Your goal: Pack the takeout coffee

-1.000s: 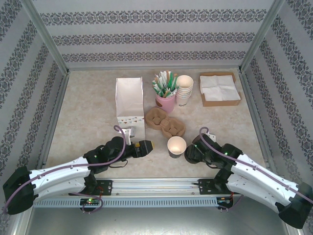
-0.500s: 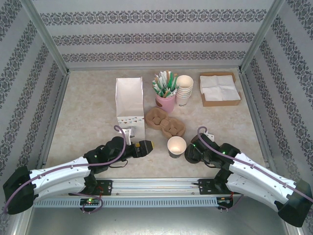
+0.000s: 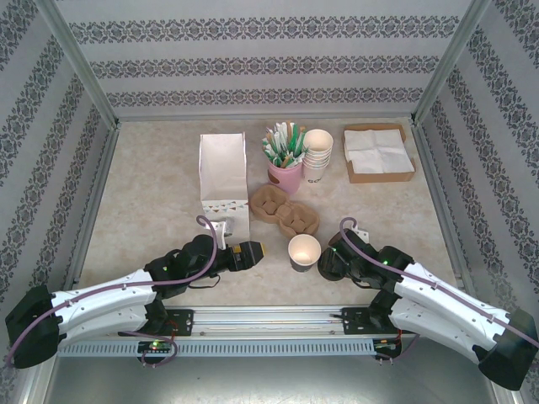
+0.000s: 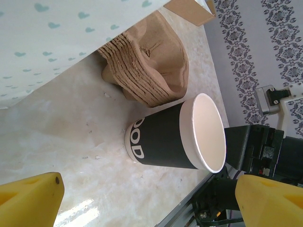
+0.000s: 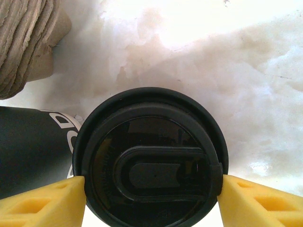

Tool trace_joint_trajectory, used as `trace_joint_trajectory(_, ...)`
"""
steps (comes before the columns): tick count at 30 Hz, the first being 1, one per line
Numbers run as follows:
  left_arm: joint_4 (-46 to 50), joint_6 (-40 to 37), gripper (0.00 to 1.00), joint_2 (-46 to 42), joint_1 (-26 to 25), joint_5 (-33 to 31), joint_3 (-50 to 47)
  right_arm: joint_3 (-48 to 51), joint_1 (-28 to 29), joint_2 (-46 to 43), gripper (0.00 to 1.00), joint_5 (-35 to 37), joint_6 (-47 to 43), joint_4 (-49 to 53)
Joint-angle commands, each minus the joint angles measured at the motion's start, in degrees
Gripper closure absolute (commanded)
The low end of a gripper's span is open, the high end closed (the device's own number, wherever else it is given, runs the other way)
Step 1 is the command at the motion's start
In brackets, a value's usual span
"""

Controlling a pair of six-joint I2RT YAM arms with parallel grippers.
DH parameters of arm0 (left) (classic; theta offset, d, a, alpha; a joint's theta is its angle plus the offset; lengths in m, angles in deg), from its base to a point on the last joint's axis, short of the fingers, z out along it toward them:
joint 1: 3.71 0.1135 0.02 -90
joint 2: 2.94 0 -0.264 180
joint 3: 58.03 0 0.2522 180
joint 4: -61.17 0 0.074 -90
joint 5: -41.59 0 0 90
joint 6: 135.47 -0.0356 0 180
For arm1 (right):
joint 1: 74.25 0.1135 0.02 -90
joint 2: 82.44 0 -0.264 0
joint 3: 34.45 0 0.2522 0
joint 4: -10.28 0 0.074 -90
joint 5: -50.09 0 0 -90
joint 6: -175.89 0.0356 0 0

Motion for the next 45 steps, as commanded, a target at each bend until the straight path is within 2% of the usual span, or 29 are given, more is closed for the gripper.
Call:
trace_joint_trajectory(1, 0.2, 0.1, 0.06, 0.1, -1.0, -0.3, -0.3, -0.5, 0.4, 0.9, 0.28, 0.7, 0.6, 2.3)
trace_joint_trajectory(15, -0.1, 0.2, 0.06, 0.5, -1.0, -0.2, -0.1, -0.5, 0.4, 3.0, 0.26, 0.9, 1.0, 0.7)
trace_joint_trajectory(20, -0.3, 0.1, 0.06, 1.0, -1.0, -0.1, 0.2, -0.9, 0.1, 3.2, 0.27, 2.8, 1.3, 3.4)
trace_joint_trajectory(32, -0.2, -0.2, 0.06, 1.9, -1.0, 0.1, 0.9, -2.8, -6.5, 1.2, 0.27, 1.6, -1.9, 8.5)
trace_joint_trajectory(45, 0.1, -0.4, 0.06, 2.0, -1.0, 0.0, 0.9, -4.6, -7.4, 5.3, 0.23, 1.4, -3.2, 7.1)
